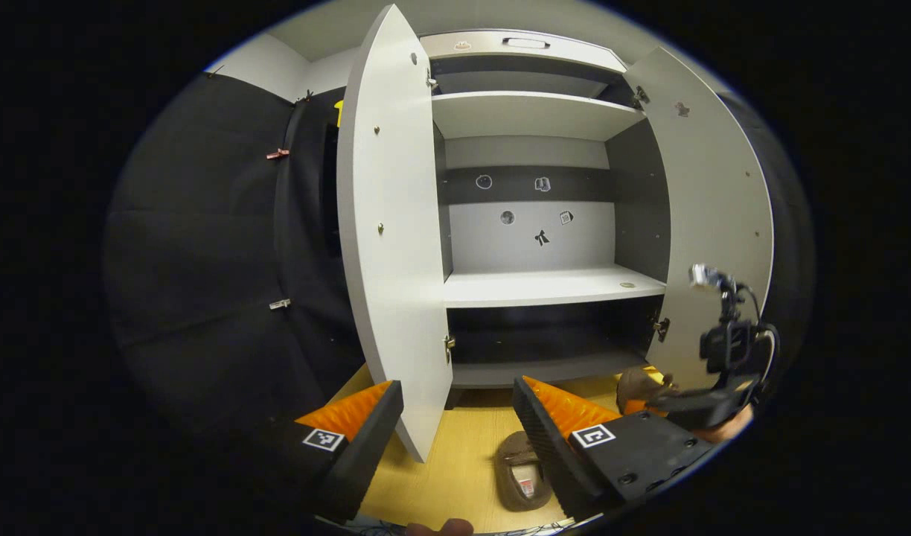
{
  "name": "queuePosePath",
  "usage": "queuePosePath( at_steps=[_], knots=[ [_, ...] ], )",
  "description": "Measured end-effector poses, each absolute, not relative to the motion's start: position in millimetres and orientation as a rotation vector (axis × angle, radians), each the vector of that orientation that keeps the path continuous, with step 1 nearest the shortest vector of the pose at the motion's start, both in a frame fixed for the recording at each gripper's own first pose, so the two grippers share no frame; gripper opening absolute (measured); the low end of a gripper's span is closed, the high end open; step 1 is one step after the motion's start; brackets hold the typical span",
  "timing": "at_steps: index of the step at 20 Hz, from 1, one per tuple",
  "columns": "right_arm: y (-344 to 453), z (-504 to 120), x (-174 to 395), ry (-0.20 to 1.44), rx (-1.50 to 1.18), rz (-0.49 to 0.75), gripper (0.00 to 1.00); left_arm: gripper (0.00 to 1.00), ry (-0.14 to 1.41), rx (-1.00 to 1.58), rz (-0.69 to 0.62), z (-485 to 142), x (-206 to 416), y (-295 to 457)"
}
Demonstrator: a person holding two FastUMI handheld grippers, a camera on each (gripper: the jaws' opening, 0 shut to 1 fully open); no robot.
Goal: Grab one shoe with the right hand and put it into the shoe cabinet, grab the other shoe with the left hand and put it into the shoe cabinet; then close the right door with the right hand and the left door with the left hand.
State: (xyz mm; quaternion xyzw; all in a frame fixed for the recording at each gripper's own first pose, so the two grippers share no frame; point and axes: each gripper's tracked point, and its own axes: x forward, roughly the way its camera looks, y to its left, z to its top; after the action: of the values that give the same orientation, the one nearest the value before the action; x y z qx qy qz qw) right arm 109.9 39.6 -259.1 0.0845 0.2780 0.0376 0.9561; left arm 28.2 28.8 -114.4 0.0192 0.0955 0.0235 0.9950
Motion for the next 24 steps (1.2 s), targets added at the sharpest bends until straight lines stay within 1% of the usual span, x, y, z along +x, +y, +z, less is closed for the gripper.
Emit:
queuePosePath(
  at_steps=[5, 9, 12, 15, 19, 24],
  knots=[
    [41, -160, 144, 0.451, 0.126, 0.105, 0.10, 0.95, 0.168, 0.053, 0.035, -108, 29, 23],
    [48, -94, 191, 0.363, 0.069, 0.127, 0.10, 0.95, 0.135, 0.053, 0.014, -96, 30, 14],
    [59, -60, 233, 0.338, 0.042, 0.144, 0.10, 0.95, 0.124, 0.055, 0.003, -92, 31, 8],
    [72, -44, 280, 0.320, 0.036, 0.157, 0.10, 0.95, 0.125, 0.054, -0.001, -89, 30, 4],
    [73, -45, 339, 0.305, 0.036, 0.137, 0.10, 0.95, 0.137, 0.006, -0.009, -89, 26, -2],
    [76, -59, 400, 0.305, 0.057, 0.102, 0.10, 0.95, 0.152, -0.004, 0.022, -94, 31, 1]
  ],
)
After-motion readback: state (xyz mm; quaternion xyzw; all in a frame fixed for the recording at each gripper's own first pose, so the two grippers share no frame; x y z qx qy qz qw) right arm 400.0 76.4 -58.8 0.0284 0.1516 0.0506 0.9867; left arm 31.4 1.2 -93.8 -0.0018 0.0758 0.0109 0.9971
